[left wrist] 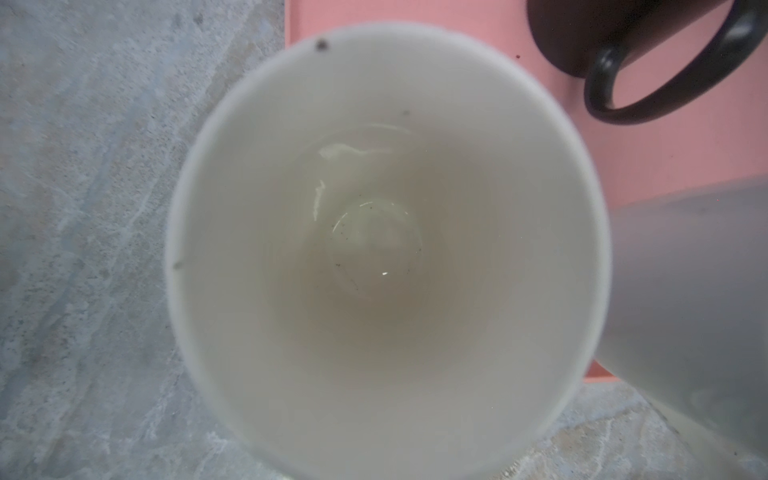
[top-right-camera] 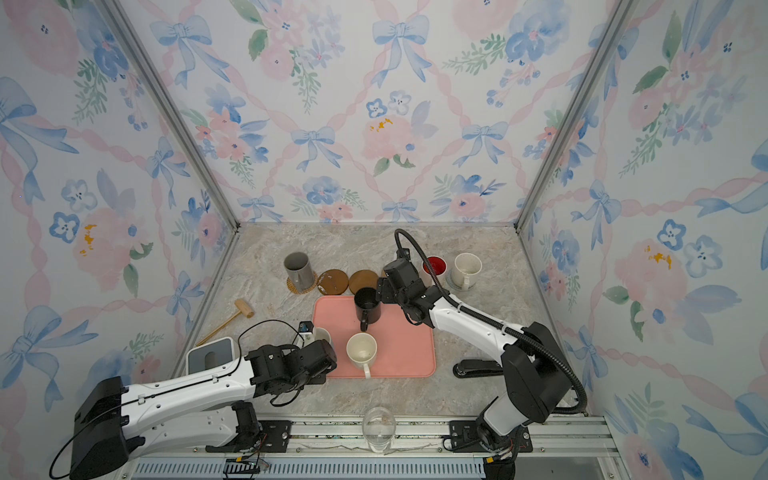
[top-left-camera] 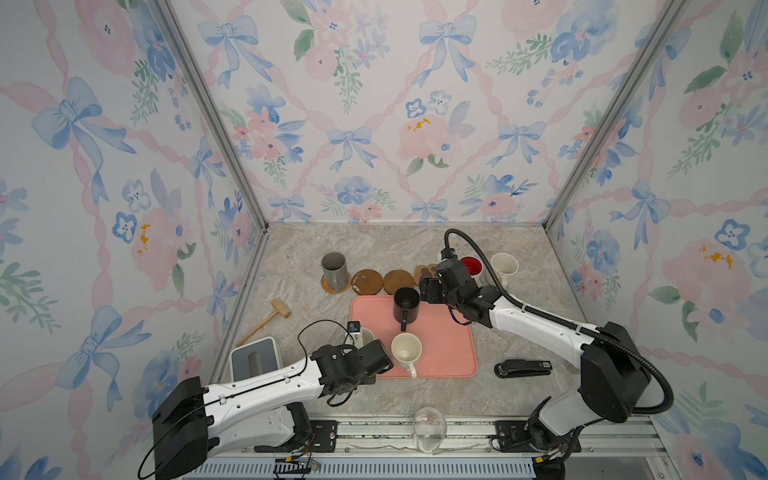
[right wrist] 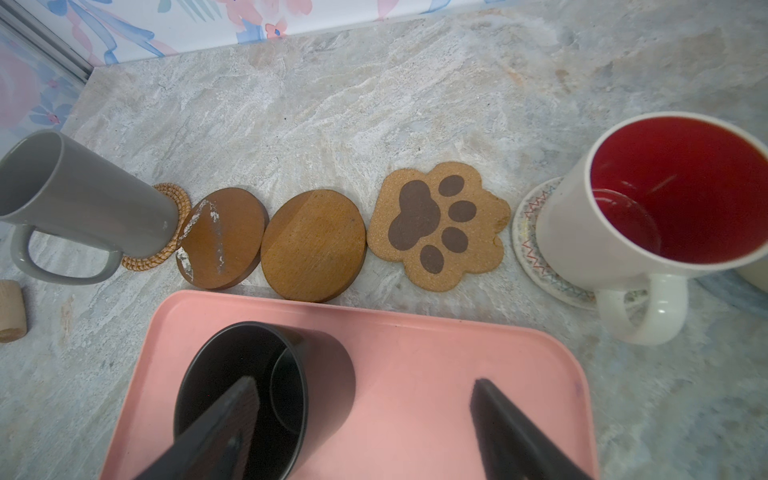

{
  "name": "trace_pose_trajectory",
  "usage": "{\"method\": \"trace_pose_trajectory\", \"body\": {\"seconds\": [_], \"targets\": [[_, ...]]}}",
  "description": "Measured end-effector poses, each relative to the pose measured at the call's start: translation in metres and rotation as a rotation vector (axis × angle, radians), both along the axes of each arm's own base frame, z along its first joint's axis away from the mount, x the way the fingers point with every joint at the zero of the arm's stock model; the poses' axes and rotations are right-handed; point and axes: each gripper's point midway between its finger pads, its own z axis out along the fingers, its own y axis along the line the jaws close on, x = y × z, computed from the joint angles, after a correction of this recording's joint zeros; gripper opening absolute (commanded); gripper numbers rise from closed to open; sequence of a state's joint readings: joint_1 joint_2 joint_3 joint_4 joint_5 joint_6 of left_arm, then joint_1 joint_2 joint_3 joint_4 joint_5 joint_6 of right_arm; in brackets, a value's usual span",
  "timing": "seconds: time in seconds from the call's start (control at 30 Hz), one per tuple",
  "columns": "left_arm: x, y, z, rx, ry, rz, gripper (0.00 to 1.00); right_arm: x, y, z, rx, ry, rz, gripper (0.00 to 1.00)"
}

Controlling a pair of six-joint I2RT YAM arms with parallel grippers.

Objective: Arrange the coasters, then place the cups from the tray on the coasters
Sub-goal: 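Lower left gripper around the blue-handled white mug and close on it, then lift the blue-handled white mug with left gripper toward the wooden coasters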

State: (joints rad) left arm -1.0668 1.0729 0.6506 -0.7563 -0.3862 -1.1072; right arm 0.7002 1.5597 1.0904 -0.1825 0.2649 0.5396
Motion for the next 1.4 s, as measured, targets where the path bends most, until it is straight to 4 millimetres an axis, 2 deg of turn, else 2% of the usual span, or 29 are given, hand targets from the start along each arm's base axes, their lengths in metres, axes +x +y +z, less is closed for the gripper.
{"method": "trace_pose_trajectory", "body": {"seconds": [0.07, 0.43, 0.73, 0.9, 1.07, 1.2, 1.4], "targets": [[0.001, 0.001, 0.000, 0.008, -0.005, -0.001, 0.00, 0.000, 0.000, 0.000, 0.000, 0.000, 0.000, 0.83], [0.002, 0.001, 0.003, 0.014, -0.010, -0.006, 0.00, 0.000, 0.000, 0.000, 0.000, 0.000, 0.000, 0.83], [0.017, -0.012, 0.030, -0.005, -0.077, -0.010, 0.00, -0.001, -0.001, -0.001, -0.005, 0.006, 0.000, 0.83], [0.026, -0.010, 0.042, 0.016, -0.133, -0.009, 0.00, -0.002, -0.002, -0.002, -0.011, 0.012, 0.001, 0.83], [0.041, -0.008, 0.061, 0.025, -0.191, 0.002, 0.00, -0.003, -0.001, -0.001, -0.013, 0.017, 0.006, 0.83], [0.058, 0.002, 0.076, 0.045, -0.232, 0.033, 0.00, -0.006, 0.001, -0.001, -0.019, 0.019, 0.014, 0.83], [0.082, 0.015, 0.084, 0.079, -0.264, 0.051, 0.00, -0.008, 0.000, 0.010, -0.011, -0.002, 0.016, 0.83]]}}
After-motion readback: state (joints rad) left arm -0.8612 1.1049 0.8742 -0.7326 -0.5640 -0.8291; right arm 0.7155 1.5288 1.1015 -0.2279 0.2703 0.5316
